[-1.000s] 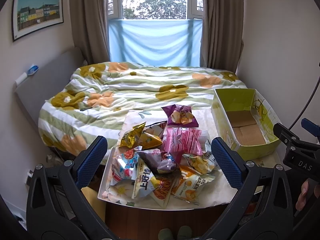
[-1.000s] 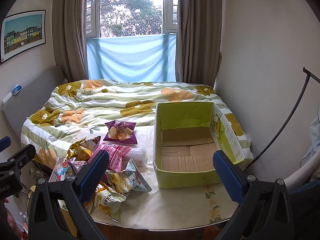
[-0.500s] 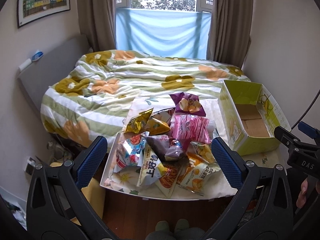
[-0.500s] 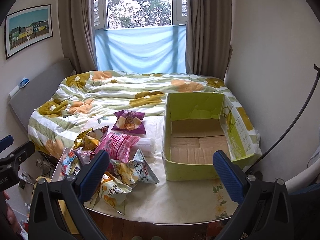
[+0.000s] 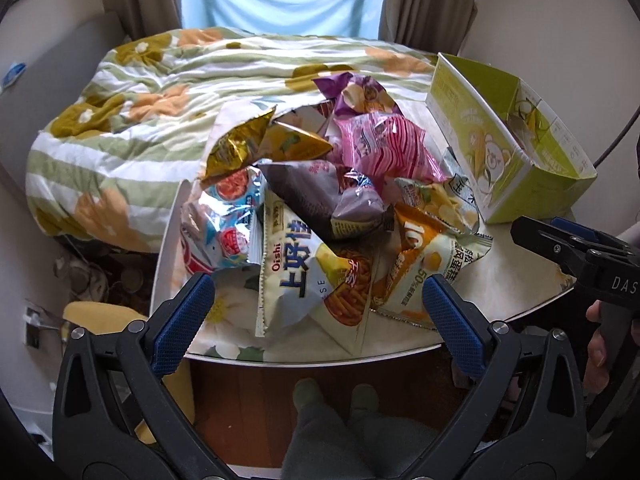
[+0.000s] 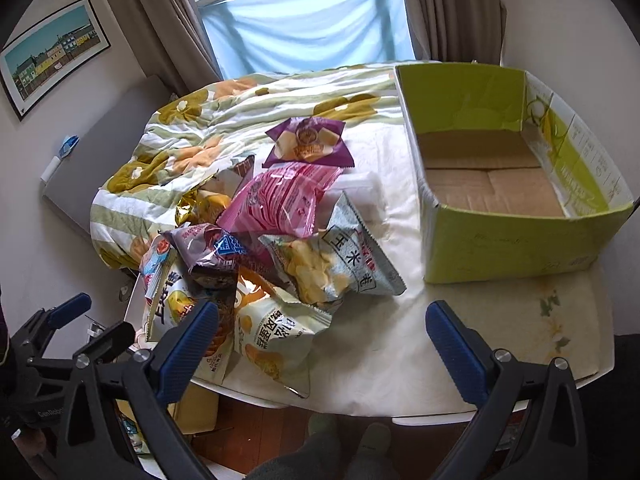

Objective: Organize snacks
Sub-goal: 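Grasp the Oishi chip bag with the left gripper while the right grasps the cream chip bag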

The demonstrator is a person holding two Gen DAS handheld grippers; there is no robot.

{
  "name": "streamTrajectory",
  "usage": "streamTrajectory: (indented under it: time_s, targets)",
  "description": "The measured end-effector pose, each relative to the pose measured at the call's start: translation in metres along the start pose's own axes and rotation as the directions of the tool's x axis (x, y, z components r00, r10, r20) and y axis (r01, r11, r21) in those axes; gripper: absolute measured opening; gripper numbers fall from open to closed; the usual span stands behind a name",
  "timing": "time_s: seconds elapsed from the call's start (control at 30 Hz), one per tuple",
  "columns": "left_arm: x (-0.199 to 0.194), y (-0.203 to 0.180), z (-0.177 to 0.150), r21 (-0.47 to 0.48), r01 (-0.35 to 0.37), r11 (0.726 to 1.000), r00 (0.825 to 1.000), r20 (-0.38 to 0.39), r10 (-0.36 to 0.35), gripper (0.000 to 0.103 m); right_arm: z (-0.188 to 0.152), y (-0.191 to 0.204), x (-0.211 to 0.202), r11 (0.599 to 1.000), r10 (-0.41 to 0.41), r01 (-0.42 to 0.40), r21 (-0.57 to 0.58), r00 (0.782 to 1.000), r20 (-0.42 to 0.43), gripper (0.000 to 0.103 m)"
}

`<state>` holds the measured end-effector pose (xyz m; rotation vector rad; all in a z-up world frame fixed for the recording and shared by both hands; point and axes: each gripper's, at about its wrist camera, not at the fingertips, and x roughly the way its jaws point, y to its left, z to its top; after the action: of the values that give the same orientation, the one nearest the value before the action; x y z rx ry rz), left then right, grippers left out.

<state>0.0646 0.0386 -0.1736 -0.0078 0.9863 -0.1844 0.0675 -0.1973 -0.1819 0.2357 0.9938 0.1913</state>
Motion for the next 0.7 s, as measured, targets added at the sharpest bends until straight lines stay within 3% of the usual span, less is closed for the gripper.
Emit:
streamTrajectory:
  time_s: [0.17, 0.47, 0.7]
  targets:
    - [0.036, 0.018, -0.001, -0.082, 0.099, 0.992, 0.994, -0.046, -0.103, 0.102, -0.013, 0.005, 0.035, 0.999, 0.022, -0.018, 0.052, 0.997, -0.069, 0.103]
    - [0.082, 0.037, 0.005, -0.238, 0.228, 0.944, 0.962, -0.093, -0.256, 0.102, -0.029, 0.005, 0.069, 0.995, 0.021, -0.009, 0.102, 0.993, -0.116, 0.103]
    - [0.108, 0.039, 0.004, -0.263, 0.254, 0.931, 0.939, -0.162, -0.303, 0.075, -0.029, 0.013, 0.090, 0.996, 0.041, -0.028, 0.089, 0.989, -0.144, 0.095]
